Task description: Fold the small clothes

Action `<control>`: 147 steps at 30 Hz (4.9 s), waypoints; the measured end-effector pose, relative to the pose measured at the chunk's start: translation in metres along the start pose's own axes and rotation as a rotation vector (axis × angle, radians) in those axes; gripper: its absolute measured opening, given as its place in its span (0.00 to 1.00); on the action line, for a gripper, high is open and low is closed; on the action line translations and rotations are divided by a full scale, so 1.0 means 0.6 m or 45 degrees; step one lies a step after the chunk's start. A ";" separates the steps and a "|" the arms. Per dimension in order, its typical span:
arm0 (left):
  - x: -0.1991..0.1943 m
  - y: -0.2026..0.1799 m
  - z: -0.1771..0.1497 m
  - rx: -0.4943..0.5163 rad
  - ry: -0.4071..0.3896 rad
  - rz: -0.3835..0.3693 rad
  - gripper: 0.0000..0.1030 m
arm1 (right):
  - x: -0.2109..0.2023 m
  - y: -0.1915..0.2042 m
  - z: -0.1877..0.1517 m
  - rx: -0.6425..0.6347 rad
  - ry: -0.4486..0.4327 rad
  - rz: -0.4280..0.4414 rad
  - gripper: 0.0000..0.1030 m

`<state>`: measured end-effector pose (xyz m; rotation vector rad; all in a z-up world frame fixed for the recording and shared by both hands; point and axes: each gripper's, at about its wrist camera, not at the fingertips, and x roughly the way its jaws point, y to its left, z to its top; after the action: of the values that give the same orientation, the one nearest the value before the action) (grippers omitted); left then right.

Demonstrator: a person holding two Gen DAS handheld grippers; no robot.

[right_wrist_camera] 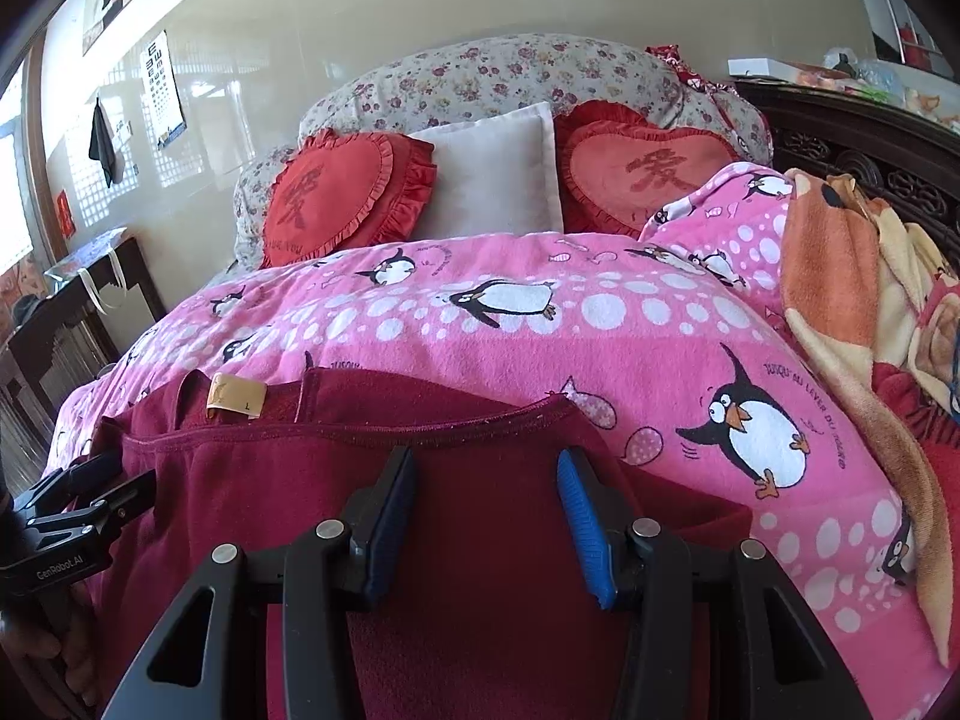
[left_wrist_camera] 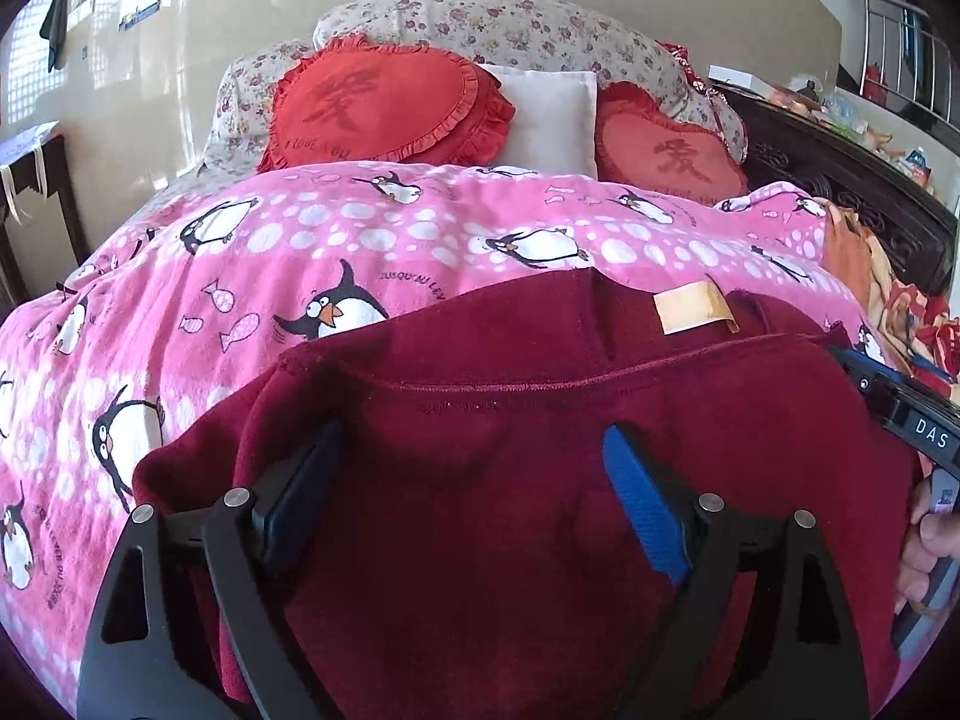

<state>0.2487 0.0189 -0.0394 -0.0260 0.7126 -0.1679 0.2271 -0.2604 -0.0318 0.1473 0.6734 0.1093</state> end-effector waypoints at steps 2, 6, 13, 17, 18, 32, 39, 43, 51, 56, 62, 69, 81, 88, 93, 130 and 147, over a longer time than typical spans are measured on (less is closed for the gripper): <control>0.000 0.000 0.000 0.003 0.002 0.005 0.85 | 0.000 0.000 0.000 -0.001 -0.001 -0.001 0.45; 0.003 -0.005 0.001 0.025 0.013 0.036 0.86 | 0.000 0.001 -0.001 -0.006 0.002 -0.012 0.45; -0.052 0.011 0.057 -0.010 0.238 -0.011 0.87 | -0.053 -0.016 0.054 0.124 0.212 0.044 0.46; -0.185 0.074 0.043 -0.104 0.120 -0.078 0.88 | -0.212 -0.030 0.034 0.105 0.096 0.158 0.58; -0.209 0.095 0.023 -0.119 0.134 -0.098 0.88 | -0.239 -0.036 0.012 0.105 0.105 0.201 0.68; -0.258 0.098 -0.247 -0.261 0.323 -0.330 0.89 | -0.293 -0.042 -0.239 0.362 0.258 0.362 0.70; -0.212 0.096 -0.218 -0.387 0.277 -0.442 0.97 | -0.265 0.033 -0.261 0.097 0.268 0.297 0.71; -0.188 0.112 -0.202 -0.489 0.271 -0.546 0.97 | -0.260 0.031 -0.267 0.081 0.252 0.297 0.72; -0.214 0.108 -0.222 -0.547 0.302 -0.673 0.97 | -0.265 0.042 -0.274 0.053 0.247 0.274 0.72; -0.179 0.137 -0.188 -0.684 0.250 -0.714 0.97 | -0.264 0.048 -0.274 0.035 0.252 0.256 0.72; -0.167 0.133 -0.175 -0.643 0.294 -0.695 0.96 | -0.269 -0.019 -0.261 0.380 0.239 0.449 0.71; -0.167 0.121 -0.179 -0.570 0.310 -0.598 0.88 | -0.216 -0.115 -0.262 0.866 0.205 0.613 0.57; -0.149 0.165 -0.200 -0.776 0.396 -0.550 0.14 | -0.190 -0.152 -0.268 1.110 0.128 0.666 0.11; -0.236 0.133 -0.202 -0.670 0.364 -0.594 0.13 | -0.286 -0.129 -0.255 0.961 0.177 0.694 0.10; -0.274 0.108 -0.256 -0.581 0.396 -0.612 0.15 | -0.337 -0.166 -0.298 0.986 0.260 0.633 0.12; -0.267 0.046 -0.293 -0.280 0.158 -0.329 0.38 | 0.036 0.425 0.016 0.263 0.915 0.292 0.75; -0.269 0.048 -0.292 -0.276 0.150 -0.333 0.39 | 0.156 0.592 -0.072 -0.461 1.154 -0.335 0.44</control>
<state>0.0183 0.0796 -0.0697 -0.3197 0.8413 -0.3438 0.2538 0.1073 -0.0615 -0.3668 1.5521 0.0379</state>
